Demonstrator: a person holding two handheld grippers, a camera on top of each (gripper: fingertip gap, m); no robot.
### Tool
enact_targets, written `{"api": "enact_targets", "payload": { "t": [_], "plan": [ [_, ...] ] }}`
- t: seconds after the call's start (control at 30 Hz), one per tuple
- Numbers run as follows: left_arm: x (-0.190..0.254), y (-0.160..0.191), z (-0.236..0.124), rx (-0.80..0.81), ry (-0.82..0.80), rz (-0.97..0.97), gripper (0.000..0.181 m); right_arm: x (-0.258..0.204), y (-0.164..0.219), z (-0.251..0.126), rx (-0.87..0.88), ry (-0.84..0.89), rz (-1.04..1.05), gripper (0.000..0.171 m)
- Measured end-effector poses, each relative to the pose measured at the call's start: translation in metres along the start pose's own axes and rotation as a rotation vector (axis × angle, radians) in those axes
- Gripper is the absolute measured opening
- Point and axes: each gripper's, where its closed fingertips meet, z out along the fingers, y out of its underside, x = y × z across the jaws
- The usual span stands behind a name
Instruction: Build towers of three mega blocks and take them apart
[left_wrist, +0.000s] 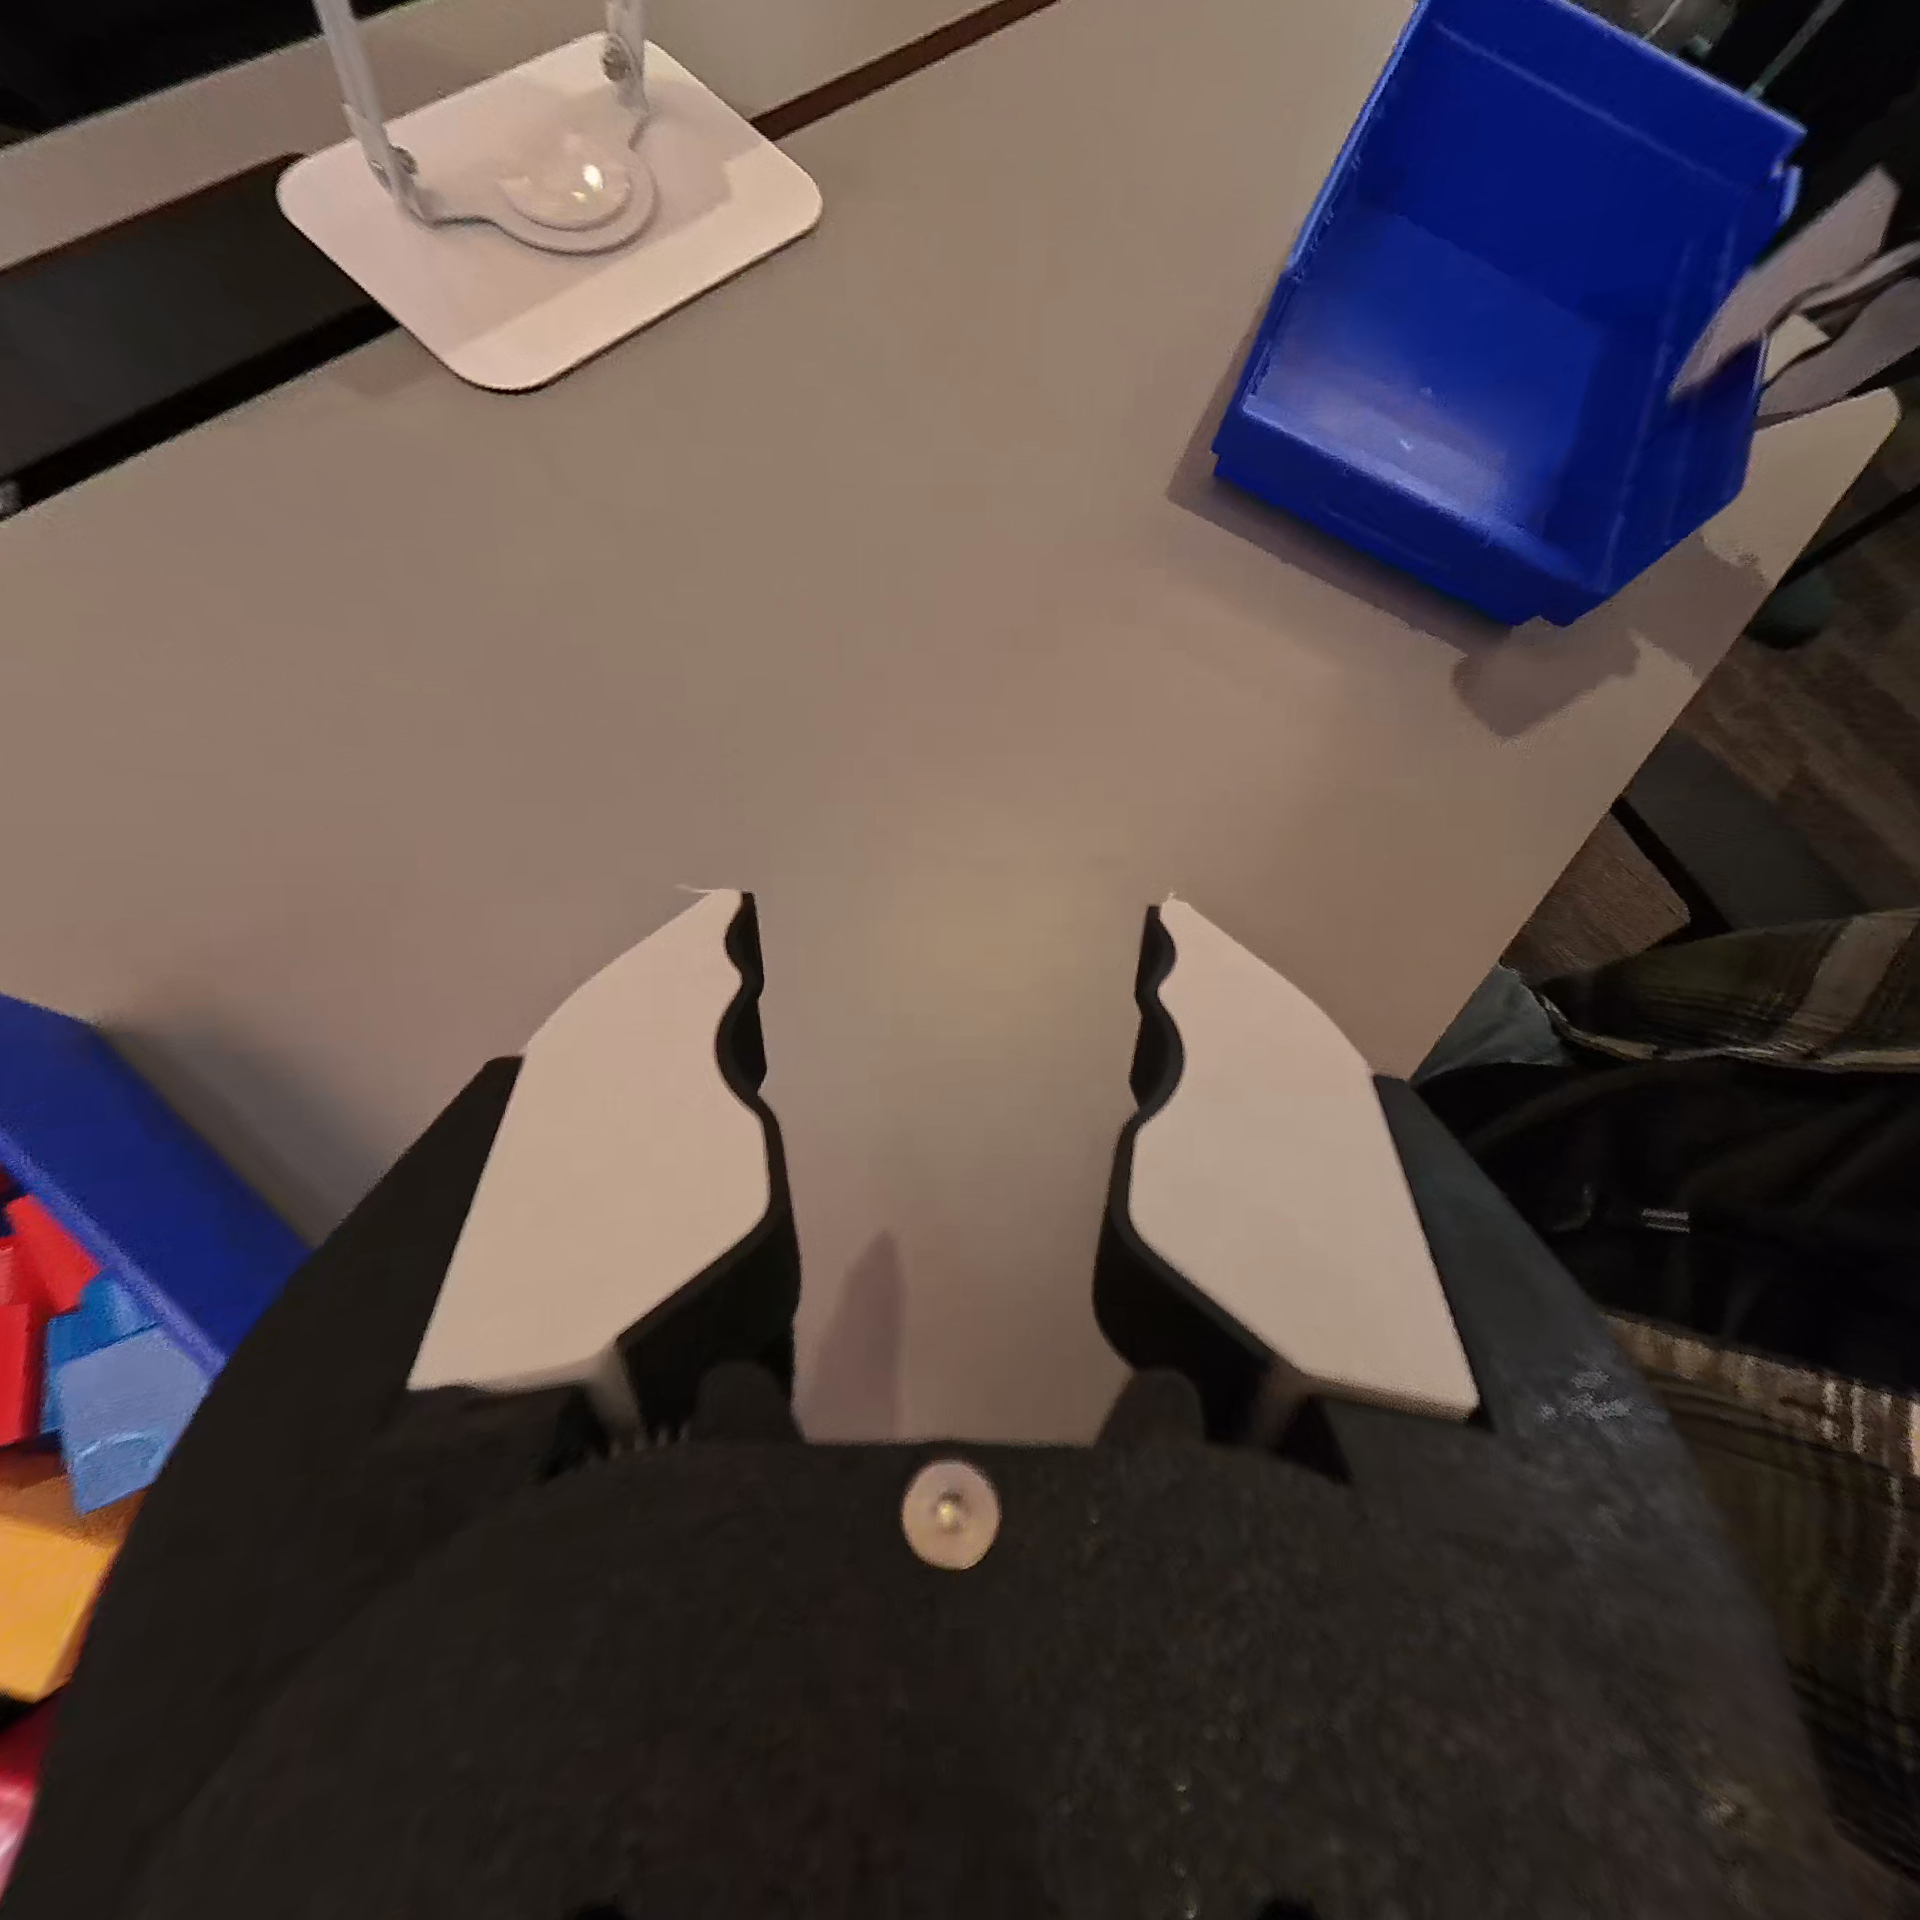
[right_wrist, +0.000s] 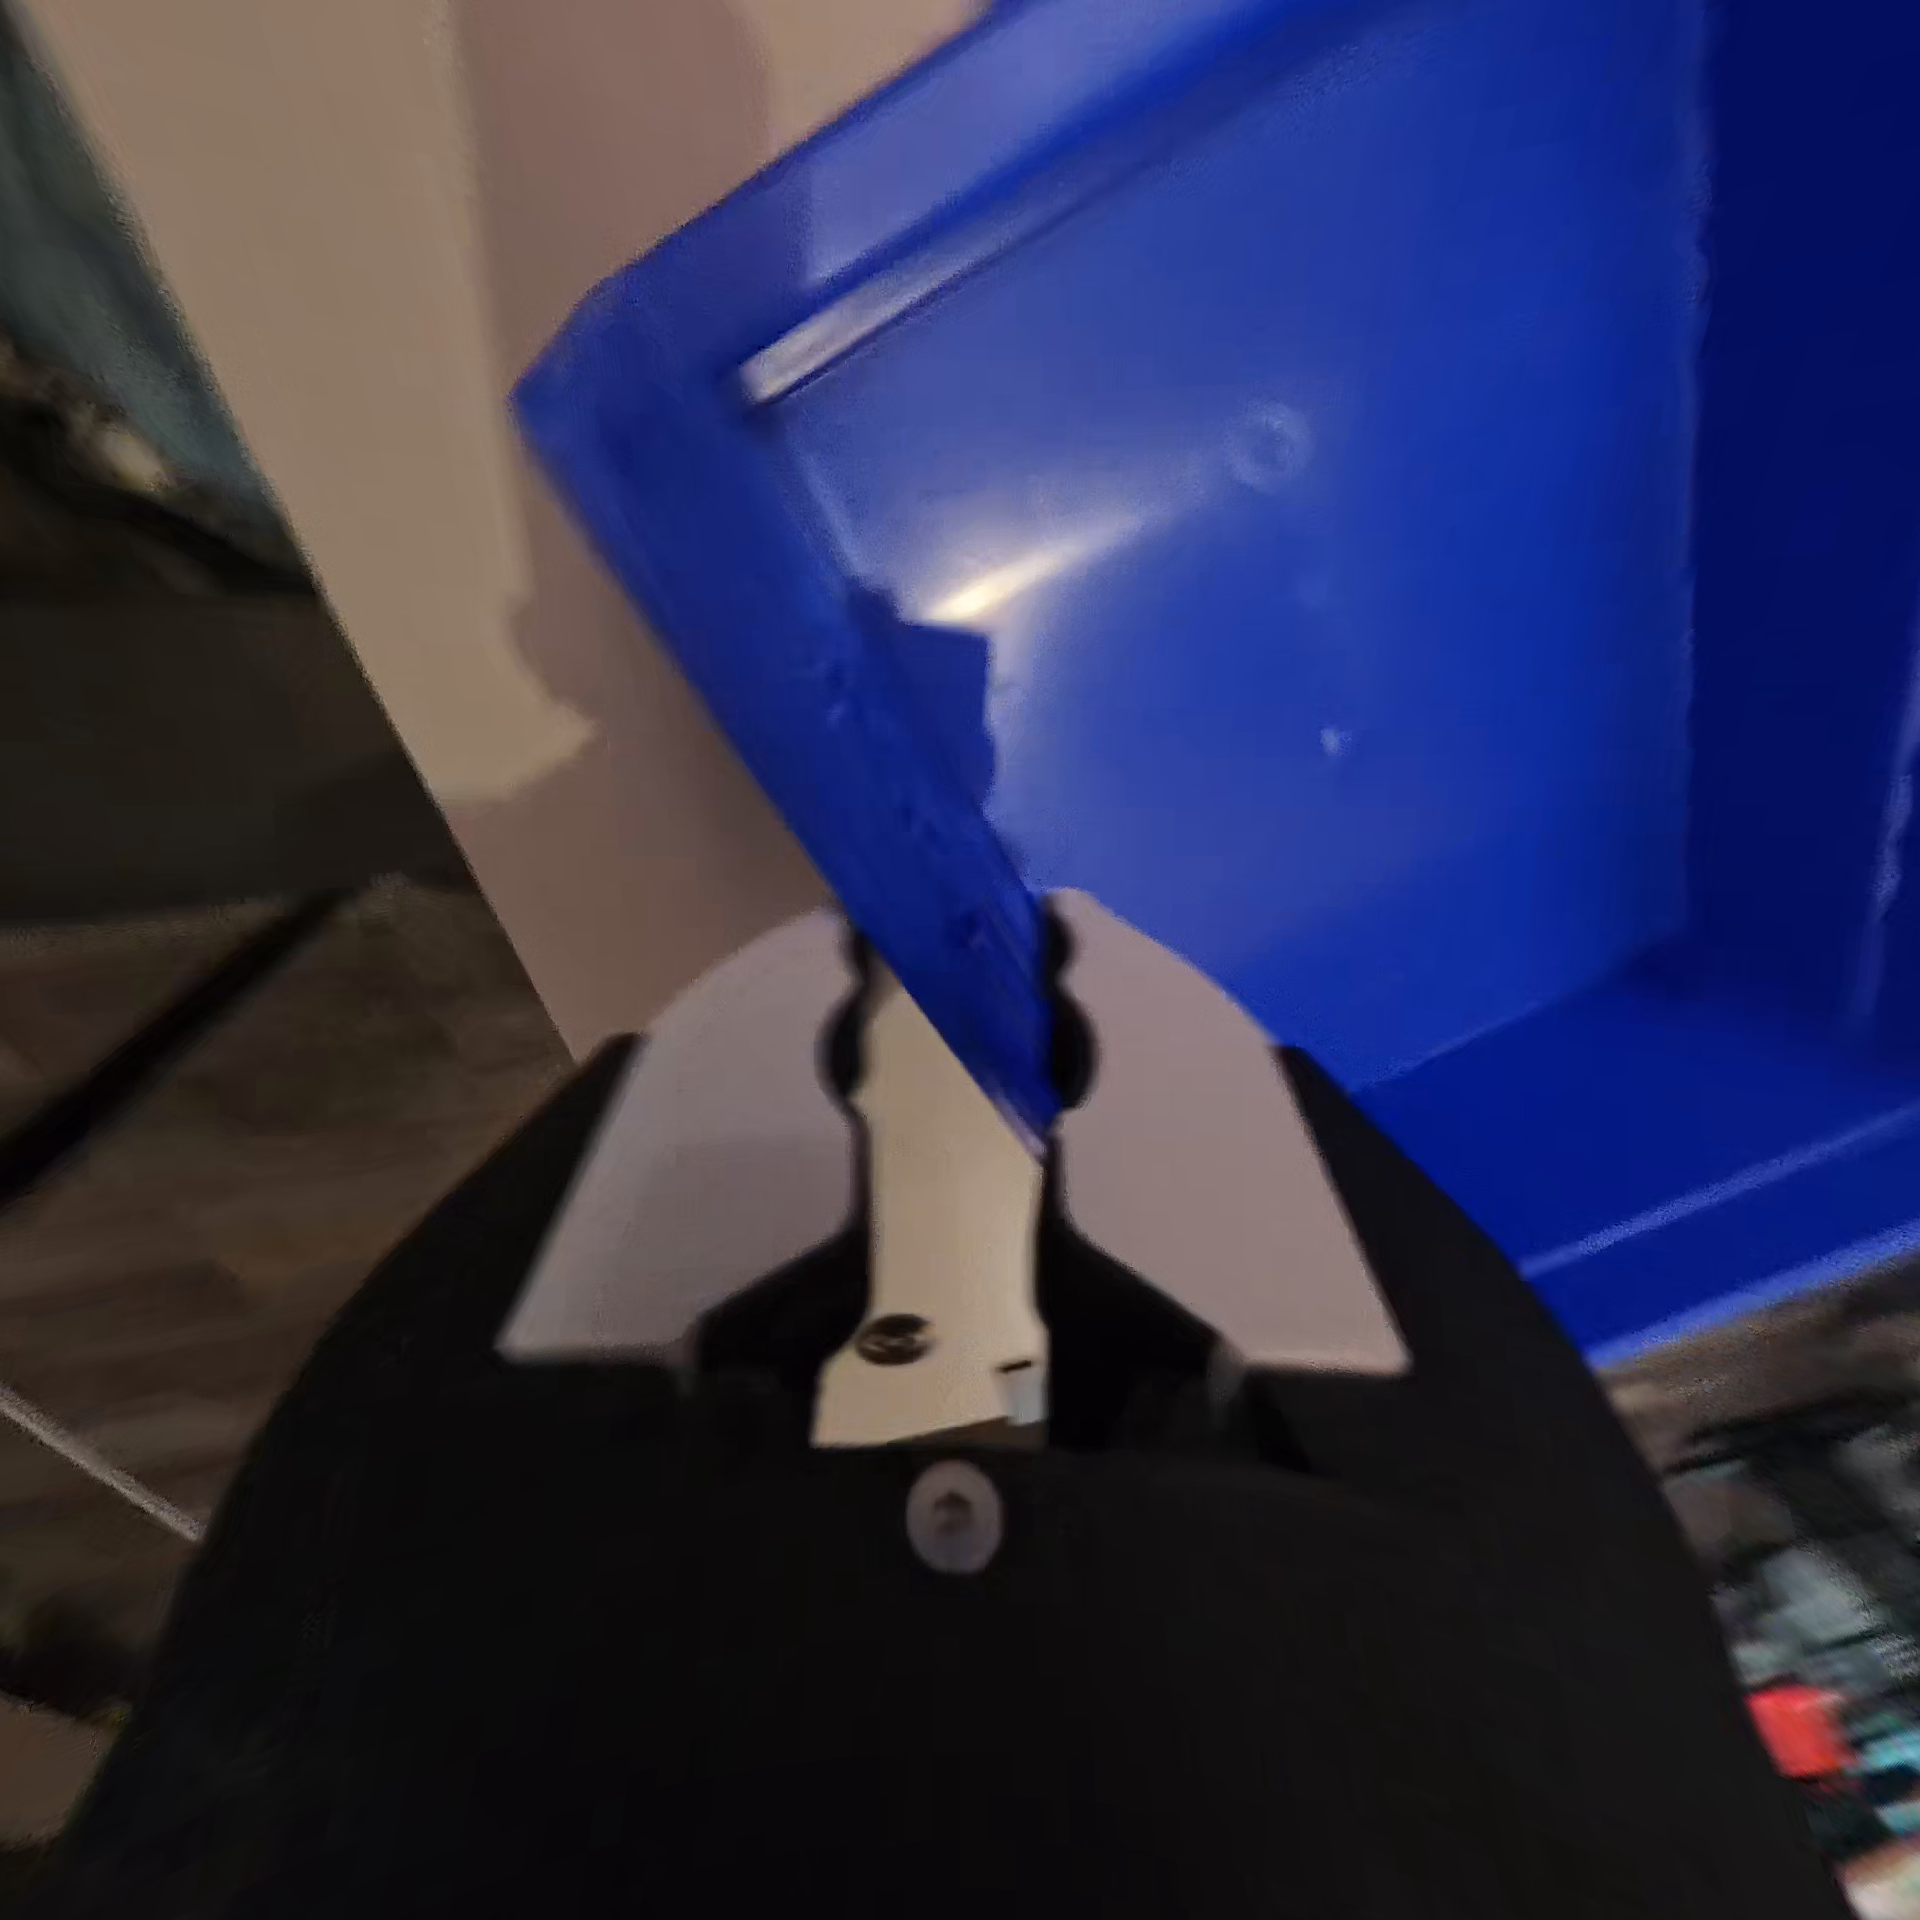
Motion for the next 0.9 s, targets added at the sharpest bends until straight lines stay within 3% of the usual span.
{"api": "enact_targets", "payload": {
  "t": [0.03, 0.07, 0.1, 0.2, 0.27, 0.37, 0.53, 0.6, 0.63, 0.67, 0.77, 0.9],
  "plan": [
    [0.004, 0.001, 0.004, 0.000, 0.013, 0.004, 0.069, 0.004, 0.005, -0.006, 0.031, 0.018, 0.131, 0.061],
    [0.008, 0.001, 0.007, 0.003, 0.024, 0.007, 0.069, 0.008, 0.007, -0.014, 0.084, 0.023, 0.296, 0.086],
    [0.011, 0.000, 0.011, 0.007, 0.036, 0.010, 0.070, 0.012, 0.010, -0.024, 0.135, 0.017, 0.498, 0.101],
    [0.020, -0.003, 0.025, 0.015, 0.077, 0.010, 0.070, 0.028, 0.024, -0.049, 0.345, -0.064, 1.159, 0.100],
    [0.025, -0.008, 0.035, 0.030, 0.103, 0.009, 0.070, 0.040, 0.035, -0.060, 0.488, -0.083, 1.389, 0.100],
    [0.035, -0.016, 0.047, 0.051, 0.154, 0.025, 0.071, 0.041, 0.057, -0.053, 0.508, -0.079, 1.579, 0.105],
    [0.049, -0.026, 0.057, 0.081, 0.223, 0.058, 0.070, 0.015, 0.053, -0.006, 0.390, -0.244, 1.755, 0.101],
    [0.052, -0.026, 0.059, 0.087, 0.243, 0.064, 0.070, 0.017, 0.041, 0.004, 0.425, -0.308, 1.786, 0.080],
    [0.053, -0.026, 0.060, 0.088, 0.248, 0.067, 0.070, 0.020, 0.038, 0.009, 0.430, -0.311, 1.786, 0.063],
    [0.054, -0.025, 0.061, 0.085, 0.253, 0.068, 0.070, 0.023, 0.039, 0.012, 0.423, -0.299, 1.775, 0.034],
    [0.055, -0.022, 0.063, 0.071, 0.257, 0.069, 0.070, 0.038, 0.048, 0.012, 0.408, -0.288, 1.756, 0.023],
    [0.056, -0.022, 0.069, 0.076, 0.268, 0.063, 0.068, 0.063, 0.078, 0.014, 0.264, -0.225, 1.625, 0.014]
  ]
}}
